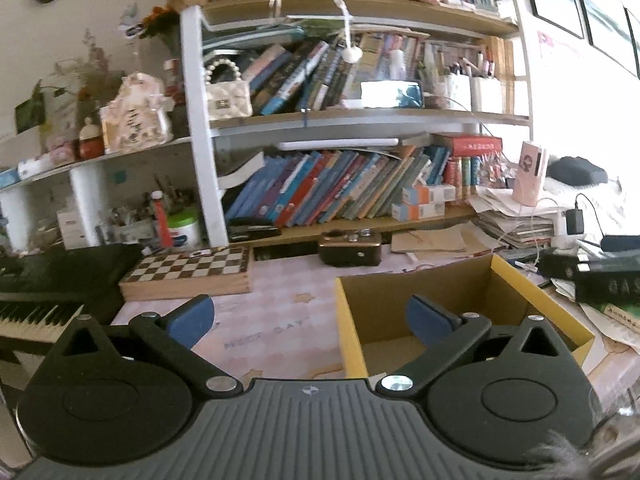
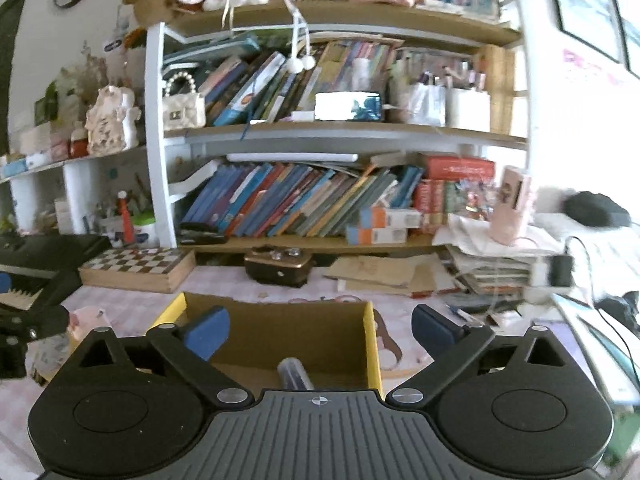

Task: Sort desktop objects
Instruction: 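Withdraw both open tools from the box back toward the table objects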

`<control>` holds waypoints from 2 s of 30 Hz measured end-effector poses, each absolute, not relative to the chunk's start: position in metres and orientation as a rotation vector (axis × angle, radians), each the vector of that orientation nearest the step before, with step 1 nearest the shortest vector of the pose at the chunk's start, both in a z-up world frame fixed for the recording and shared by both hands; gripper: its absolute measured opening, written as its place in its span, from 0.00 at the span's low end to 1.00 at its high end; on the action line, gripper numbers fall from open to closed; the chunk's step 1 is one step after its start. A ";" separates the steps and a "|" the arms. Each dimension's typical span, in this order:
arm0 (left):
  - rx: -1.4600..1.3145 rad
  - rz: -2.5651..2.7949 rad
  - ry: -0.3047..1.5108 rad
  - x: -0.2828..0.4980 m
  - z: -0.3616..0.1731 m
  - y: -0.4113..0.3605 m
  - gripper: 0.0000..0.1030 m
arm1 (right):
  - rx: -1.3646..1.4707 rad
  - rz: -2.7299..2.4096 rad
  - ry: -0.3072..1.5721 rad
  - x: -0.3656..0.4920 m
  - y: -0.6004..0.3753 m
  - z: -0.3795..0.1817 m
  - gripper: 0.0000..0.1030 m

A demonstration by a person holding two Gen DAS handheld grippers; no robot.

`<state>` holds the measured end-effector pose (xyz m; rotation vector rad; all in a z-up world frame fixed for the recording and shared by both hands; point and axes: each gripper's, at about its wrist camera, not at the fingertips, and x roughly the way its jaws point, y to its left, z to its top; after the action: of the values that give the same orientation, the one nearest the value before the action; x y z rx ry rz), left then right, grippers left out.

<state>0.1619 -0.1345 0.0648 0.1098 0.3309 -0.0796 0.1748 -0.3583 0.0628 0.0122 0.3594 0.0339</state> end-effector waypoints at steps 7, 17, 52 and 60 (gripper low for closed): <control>0.101 -0.077 0.358 0.140 0.049 -0.111 1.00 | 0.022 -0.024 0.412 0.142 -0.333 0.047 0.97; 0.034 -0.109 0.542 0.108 0.006 -0.081 1.00 | 0.100 -0.147 0.548 0.098 -0.298 0.015 0.97; 0.047 -0.072 0.665 0.051 -0.020 0.029 1.00 | 0.076 0.000 0.762 0.039 -0.172 -0.021 0.97; 0.026 -0.026 0.657 0.048 -0.017 0.055 1.00 | 0.045 0.066 0.757 0.043 -0.143 -0.018 0.97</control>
<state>0.0483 0.0554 -0.0171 0.0263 0.6567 -0.0265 0.0433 -0.1433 -0.0178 0.0453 0.7567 0.0661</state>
